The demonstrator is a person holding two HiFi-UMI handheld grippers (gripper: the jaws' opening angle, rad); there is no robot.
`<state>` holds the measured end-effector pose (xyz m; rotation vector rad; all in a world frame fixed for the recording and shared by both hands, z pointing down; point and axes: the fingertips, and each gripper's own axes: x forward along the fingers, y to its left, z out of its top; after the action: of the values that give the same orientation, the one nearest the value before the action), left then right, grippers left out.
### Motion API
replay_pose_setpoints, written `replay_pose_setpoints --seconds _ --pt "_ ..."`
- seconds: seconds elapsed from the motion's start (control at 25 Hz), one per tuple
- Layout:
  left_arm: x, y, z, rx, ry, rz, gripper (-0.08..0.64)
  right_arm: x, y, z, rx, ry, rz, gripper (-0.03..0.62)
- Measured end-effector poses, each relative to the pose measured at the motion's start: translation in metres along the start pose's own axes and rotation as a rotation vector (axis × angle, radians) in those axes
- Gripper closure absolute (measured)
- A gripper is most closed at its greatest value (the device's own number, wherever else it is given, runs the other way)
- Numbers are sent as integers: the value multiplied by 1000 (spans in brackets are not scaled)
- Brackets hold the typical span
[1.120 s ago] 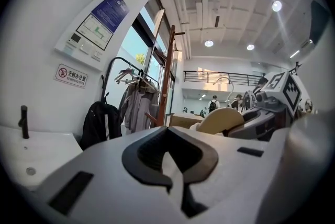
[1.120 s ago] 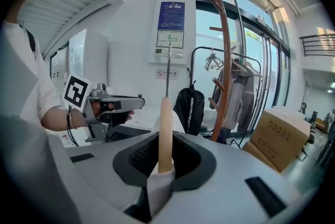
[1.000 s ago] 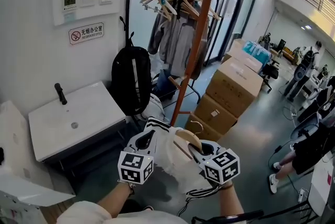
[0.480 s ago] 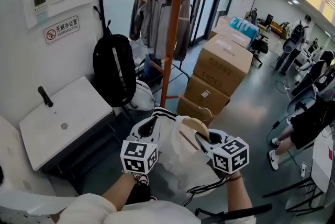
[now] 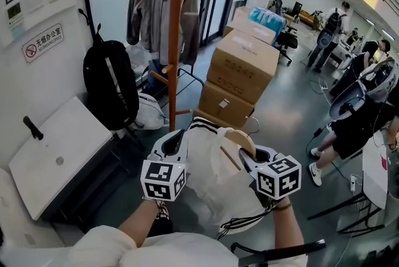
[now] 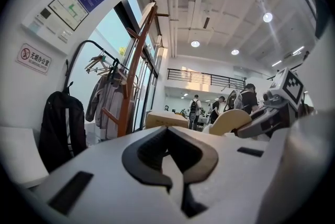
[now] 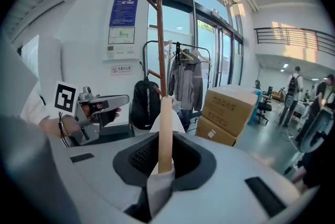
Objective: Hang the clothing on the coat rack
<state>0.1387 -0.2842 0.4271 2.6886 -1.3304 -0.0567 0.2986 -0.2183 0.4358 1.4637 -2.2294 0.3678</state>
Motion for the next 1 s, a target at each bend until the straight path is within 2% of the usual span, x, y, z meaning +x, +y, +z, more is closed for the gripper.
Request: replay_pose_setpoints --seconds 0.2,0.44,0.68,1.0 --pt "11 5 3 22 8 14 552 -3 -24 21 5 -17 -80 525" --pt "13 23 18 41 -16 42 552 3 -38 62 -82 -31 -144 525" --pt "9 60 45 46 -53 115 552 14 -56 111 -60 -66 -143 525" --pt "14 103 87 9 -99 197 552 26 -74 190 -106 -126 -203 525"
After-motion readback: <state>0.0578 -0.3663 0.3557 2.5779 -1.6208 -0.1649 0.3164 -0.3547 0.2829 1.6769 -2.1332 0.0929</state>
